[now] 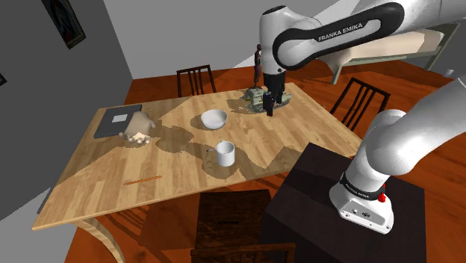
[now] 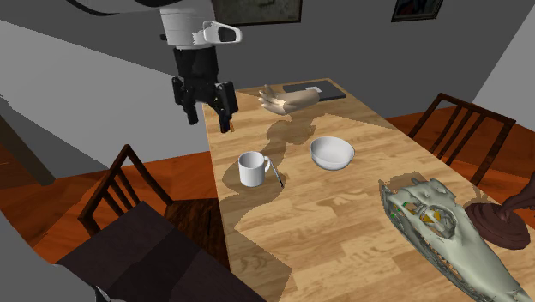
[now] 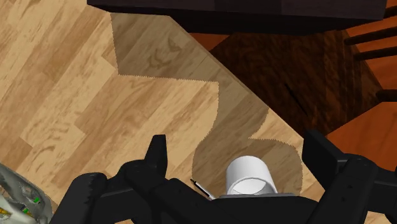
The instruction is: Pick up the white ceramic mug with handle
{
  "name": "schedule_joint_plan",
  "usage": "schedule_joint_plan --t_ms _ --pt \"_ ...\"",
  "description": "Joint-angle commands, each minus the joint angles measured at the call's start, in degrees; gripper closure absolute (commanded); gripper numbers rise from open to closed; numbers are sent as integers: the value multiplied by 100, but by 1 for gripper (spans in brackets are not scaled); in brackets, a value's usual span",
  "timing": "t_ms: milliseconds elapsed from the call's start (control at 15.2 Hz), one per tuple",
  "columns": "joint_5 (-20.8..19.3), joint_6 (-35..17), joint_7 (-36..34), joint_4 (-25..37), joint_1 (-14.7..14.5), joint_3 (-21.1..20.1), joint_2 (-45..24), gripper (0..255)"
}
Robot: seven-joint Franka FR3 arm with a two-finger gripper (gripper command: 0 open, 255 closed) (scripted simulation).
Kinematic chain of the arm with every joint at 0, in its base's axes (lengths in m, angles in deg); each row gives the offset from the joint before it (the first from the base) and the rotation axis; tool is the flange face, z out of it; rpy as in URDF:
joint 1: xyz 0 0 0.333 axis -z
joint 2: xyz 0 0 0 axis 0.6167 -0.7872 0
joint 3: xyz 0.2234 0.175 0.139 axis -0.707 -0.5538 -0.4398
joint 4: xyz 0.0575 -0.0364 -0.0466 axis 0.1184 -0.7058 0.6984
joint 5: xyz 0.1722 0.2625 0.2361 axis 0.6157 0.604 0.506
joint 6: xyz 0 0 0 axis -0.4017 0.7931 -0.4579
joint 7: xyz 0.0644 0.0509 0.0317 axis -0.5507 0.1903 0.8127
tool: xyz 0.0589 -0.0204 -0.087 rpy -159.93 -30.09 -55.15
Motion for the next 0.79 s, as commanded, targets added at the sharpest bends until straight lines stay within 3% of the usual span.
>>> schedule_joint_plan --t_ms 0,726 --pt "21 -338 -32 44 -27 -28 -411 0" --pt "44 -1677 -214 965 -174 -207 -2881 0"
